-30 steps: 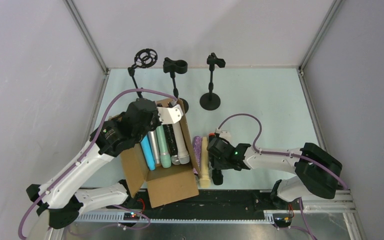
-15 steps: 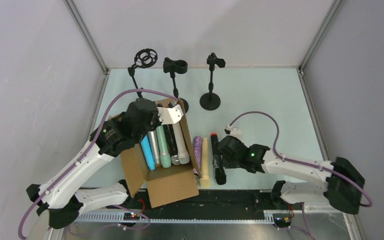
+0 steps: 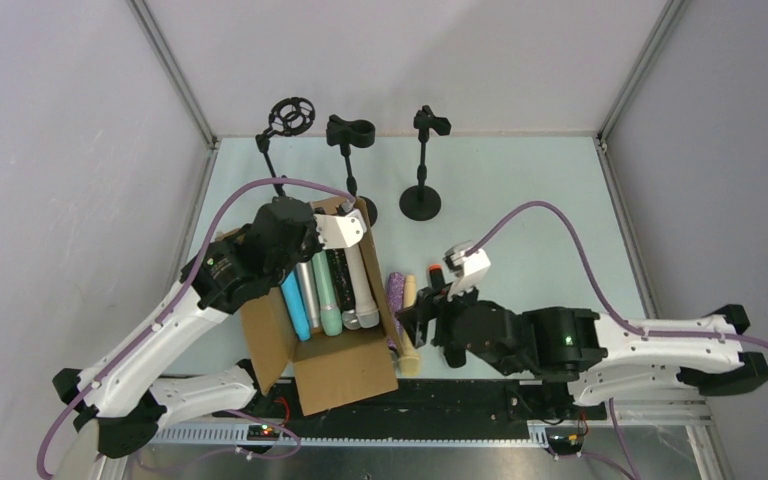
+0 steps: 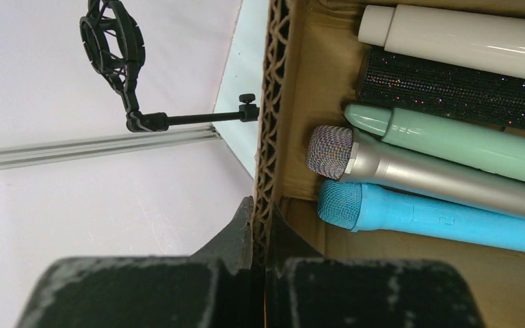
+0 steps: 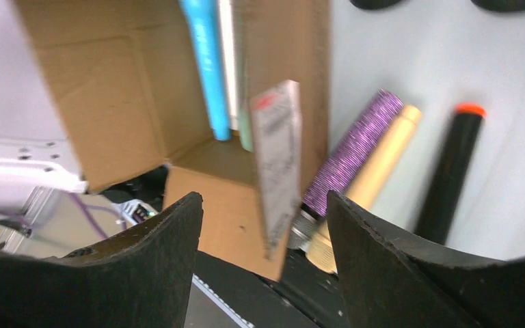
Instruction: Attach the microphones to the stand
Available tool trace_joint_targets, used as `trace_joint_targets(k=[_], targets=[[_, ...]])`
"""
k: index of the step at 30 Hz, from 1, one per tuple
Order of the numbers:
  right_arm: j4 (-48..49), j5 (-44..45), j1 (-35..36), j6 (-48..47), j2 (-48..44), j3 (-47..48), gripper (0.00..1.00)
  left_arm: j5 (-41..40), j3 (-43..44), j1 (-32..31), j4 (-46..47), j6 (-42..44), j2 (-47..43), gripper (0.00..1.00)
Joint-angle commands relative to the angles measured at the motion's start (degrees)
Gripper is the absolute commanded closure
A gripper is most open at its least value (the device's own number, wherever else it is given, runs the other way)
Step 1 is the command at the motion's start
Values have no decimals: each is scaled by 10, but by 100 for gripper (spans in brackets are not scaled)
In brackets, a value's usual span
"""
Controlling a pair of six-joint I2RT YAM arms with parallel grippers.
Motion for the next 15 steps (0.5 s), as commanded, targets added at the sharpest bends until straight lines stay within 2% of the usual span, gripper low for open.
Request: trace_joint_targets(k=[1, 7, 15], targets=[[96, 90, 62, -132, 78, 67, 29, -9, -3, 5, 48, -18, -5, 100], [159, -27, 13, -165, 195, 104, 29, -9, 1, 12, 48, -21, -7, 100], [166, -37, -41, -152, 324, 107, 25, -8, -2, 13, 48, -18, -16, 100]])
